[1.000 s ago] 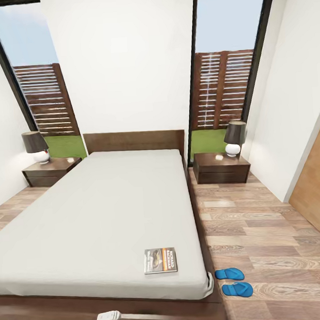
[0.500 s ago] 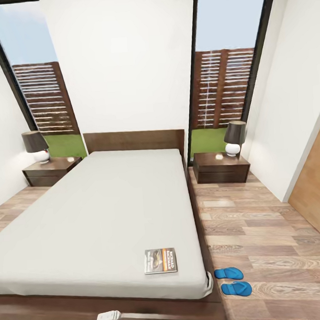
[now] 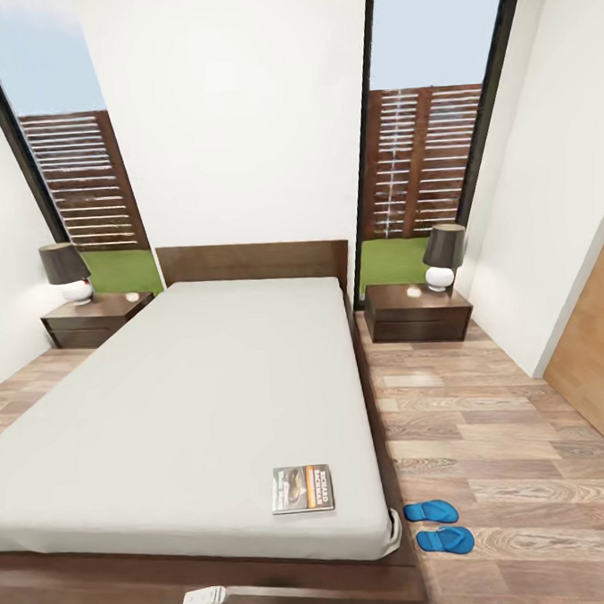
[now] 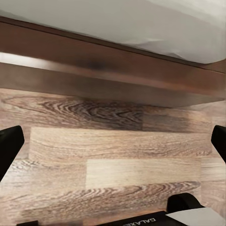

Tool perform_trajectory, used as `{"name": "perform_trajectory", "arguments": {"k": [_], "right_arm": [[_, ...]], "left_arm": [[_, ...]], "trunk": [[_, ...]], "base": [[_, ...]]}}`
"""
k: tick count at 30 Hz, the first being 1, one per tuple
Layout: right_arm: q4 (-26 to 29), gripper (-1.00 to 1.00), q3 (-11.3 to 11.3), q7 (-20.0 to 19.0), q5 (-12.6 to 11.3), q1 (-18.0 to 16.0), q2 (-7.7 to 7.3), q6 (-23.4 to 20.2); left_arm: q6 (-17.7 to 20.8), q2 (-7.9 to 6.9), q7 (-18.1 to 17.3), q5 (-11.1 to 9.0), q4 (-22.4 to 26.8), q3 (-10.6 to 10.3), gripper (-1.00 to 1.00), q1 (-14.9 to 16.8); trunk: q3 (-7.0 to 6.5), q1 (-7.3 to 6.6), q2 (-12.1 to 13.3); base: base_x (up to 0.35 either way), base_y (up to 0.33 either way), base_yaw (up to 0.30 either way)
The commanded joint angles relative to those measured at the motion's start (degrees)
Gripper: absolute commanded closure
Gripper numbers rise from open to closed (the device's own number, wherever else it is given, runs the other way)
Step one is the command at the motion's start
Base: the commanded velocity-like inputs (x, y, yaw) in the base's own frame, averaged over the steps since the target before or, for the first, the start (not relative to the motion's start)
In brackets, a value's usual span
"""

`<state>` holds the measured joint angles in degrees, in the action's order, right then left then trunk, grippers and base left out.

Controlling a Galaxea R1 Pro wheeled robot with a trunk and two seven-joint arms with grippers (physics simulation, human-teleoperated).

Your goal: In the bedroom, move the book from the bed onto either nightstand, and place the two sandals side by side next to the bed.

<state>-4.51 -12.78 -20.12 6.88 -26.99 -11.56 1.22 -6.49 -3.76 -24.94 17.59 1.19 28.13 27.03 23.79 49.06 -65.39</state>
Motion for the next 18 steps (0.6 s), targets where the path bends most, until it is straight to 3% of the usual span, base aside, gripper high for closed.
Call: {"name": "perform_trajectory", "arguments": {"k": [1,5,18], "right_arm": [[-0.2,-1.00,-0.5,-0.1,0.6,-0.1,-0.04,0.1],[-0.2,-1.00,-0.5,-0.1,0.6,-0.1,-0.04,0.1],[-0.2,-1.00,-0.5,-0.1,0.6,-0.1,-0.04,0.2]], "left_arm": [[-0.3,-0.02,-0.1,0.6,-0.1,0.4,-1.00,0.0],[-0.3,-0.02,0.0,0.6,-0.1,0.4,-1.00,0.0],[-0.3,-0.02,0.0,0.6,-0.1,0.4,-1.00,0.0]], "trunk": [[0.06,0.00,0.0],[0.06,0.00,0.0],[0.06,0.00,0.0]], "base": [[0.000,0.000,0.000],[0.000,0.000,0.000],[0.272,-0.050,0.000]]}}
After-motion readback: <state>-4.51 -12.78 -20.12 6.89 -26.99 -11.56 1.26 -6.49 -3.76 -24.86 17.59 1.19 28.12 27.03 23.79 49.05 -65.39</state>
